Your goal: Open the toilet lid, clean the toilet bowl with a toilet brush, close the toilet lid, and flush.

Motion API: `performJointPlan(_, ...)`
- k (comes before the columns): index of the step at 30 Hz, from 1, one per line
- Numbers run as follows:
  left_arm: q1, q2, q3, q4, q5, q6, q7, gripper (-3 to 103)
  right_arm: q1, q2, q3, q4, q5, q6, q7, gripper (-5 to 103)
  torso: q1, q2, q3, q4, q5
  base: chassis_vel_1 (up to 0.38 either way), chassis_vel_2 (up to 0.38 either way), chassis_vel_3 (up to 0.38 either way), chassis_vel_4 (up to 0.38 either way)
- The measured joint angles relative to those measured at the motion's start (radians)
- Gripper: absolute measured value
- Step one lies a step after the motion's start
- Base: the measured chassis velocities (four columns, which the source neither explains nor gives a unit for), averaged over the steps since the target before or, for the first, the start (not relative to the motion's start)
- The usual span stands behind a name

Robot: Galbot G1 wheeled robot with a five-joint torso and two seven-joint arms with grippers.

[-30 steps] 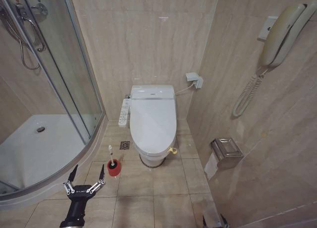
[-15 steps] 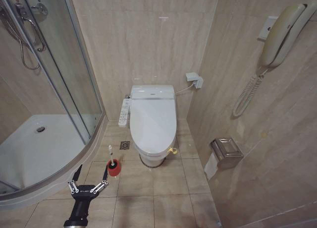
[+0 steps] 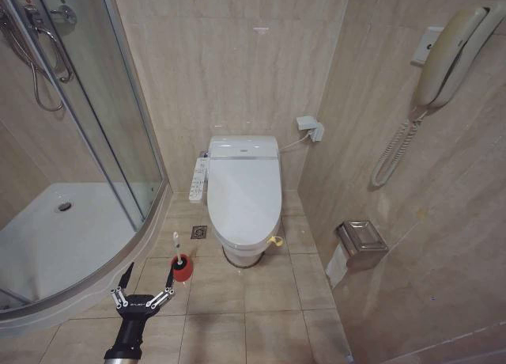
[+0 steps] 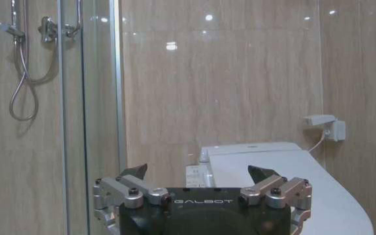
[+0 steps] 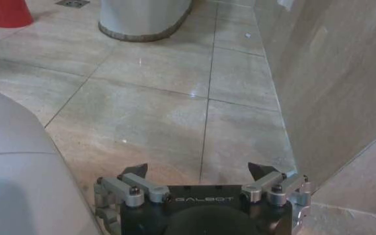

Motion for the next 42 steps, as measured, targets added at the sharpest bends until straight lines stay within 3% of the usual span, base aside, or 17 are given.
performJointPlan(12, -0.007, 0.016, -0.002, 0.011, -0.01, 0.0, 0.006, 100, -0.004, 0.0, -0.002, 0.013, 0.003, -0.004, -0.002, 100, 0.0, 0.0, 0.0, 0.0, 0.0011, 0.0, 0.0, 0.0, 0.0)
performJointPlan(17, -0.01, 0.024, -0.005, 0.015, -0.014, -0.001, 0.01, 100, -0.048, 0.003, -0.022, 0.131, 0.081, -0.009, -0.055, 100, 0.0, 0.0, 0.0, -0.0002, 0.003, 0.0, 0.0, 0.0, 0.0)
performJointPlan(19, -0.011, 0.026, -0.005, 0.017, -0.015, -0.002, 0.012, 100, -0.069, 0.002, -0.03, 0.196, 0.126, -0.009, -0.077, 100, 0.0, 0.0, 0.0, 0.0002, 0.0012, 0.0, 0.0, 0.0, 0.0)
performJointPlan(25, -0.012, 0.03, -0.003, 0.021, -0.017, -0.004, 0.017, 100, -0.125, -0.001, -0.052, 0.363, 0.243, -0.008, -0.138, 100, 0.0, 0.0, 0.0, 0.0001, 0.0009, 0.0, 0.0, 0.0, 0.0)
performJointPlan(30, -0.013, 0.034, -0.002, 0.024, -0.018, -0.005, 0.019, 100, -0.143, 0.001, -0.059, 0.42, 0.283, -0.008, -0.167, 100, 0.0, 0.0, 0.0, -0.0001, 0.0012, 0.0, 0.0, 0.0, 0.0)
performJointPlan(42, -0.013, 0.038, 0.003, 0.013, -0.023, -0.002, 0.018, 100, -0.225, 0.009, -0.087, 0.72, 0.523, -0.008, -0.326, 100, 0.0, 0.0, 0.0, 0.0001, 0.0007, 0.0, 0.0, 0.0, 0.0)
